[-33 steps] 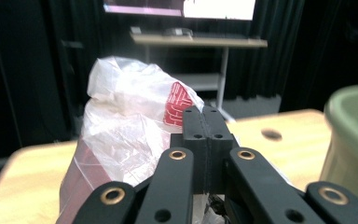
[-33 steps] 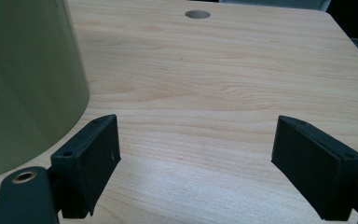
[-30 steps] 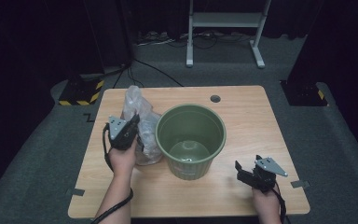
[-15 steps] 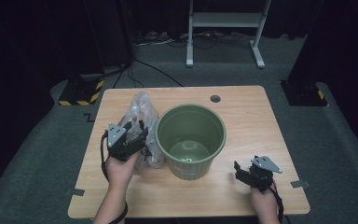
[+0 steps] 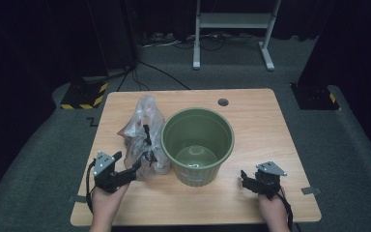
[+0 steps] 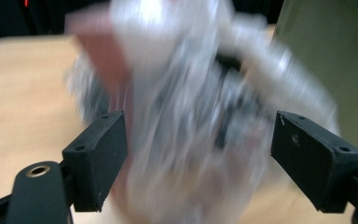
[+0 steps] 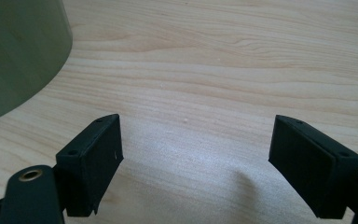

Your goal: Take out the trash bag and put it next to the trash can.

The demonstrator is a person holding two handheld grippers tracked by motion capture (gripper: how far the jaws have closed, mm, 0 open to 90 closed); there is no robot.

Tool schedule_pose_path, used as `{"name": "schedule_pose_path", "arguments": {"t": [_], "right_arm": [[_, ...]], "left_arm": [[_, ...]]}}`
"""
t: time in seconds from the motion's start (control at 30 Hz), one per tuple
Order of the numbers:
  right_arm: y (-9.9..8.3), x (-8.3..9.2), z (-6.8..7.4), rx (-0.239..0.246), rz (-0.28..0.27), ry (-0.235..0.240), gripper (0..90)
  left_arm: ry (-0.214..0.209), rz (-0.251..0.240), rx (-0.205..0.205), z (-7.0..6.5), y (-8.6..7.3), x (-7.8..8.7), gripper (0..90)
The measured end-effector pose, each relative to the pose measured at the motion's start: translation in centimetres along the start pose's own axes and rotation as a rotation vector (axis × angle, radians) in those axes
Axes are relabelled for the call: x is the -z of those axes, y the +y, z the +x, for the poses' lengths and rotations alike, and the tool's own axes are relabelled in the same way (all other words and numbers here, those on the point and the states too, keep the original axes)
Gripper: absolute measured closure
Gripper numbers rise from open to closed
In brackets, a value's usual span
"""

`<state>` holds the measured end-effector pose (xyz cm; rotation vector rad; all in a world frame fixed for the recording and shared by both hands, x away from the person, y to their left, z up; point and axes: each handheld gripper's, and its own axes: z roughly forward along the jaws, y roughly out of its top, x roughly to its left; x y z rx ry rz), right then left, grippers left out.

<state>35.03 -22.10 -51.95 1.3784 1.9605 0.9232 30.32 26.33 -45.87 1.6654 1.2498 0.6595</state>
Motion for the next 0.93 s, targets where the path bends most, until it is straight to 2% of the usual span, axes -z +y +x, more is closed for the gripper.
{"name": "schedule_pose_path", "arguments": {"t": [0.13,0.23,0.3,0.37,0.47,0.7,0.93], "right_arm": [[-0.1,0.1,0.3,0.014,0.013,0.006,17.0],[-0.2,0.0,0.3,0.019,0.026,0.027,16.8],[-0.2,-0.1,0.3,0.025,0.038,0.035,16.8],[-0.2,-0.3,0.3,0.029,0.061,0.038,17.0],[-0.2,-0.5,0.4,0.036,0.083,0.038,17.0],[-0.1,-0.7,0.1,0.014,0.096,0.079,17.7],[-0.1,-0.8,0.3,0.005,0.100,0.080,15.9]], "left_arm": [[0.009,0.106,0.001,0.6,-3.2,-0.2,18.9],[0.037,0.207,-0.031,0.3,-5.3,-0.6,22.4],[0.055,0.272,-0.043,0.1,-5.9,-1.0,22.1],[0.039,0.326,-0.038,-0.1,-6.4,-1.4,20.4],[0.048,0.330,-0.096,-0.8,-6.8,-1.7,13.6],[0.056,0.321,-0.091,-1.1,-6.9,-1.9,12.0],[0.054,0.318,-0.089,-1.1,-7.0,-1.8,12.0]]}}
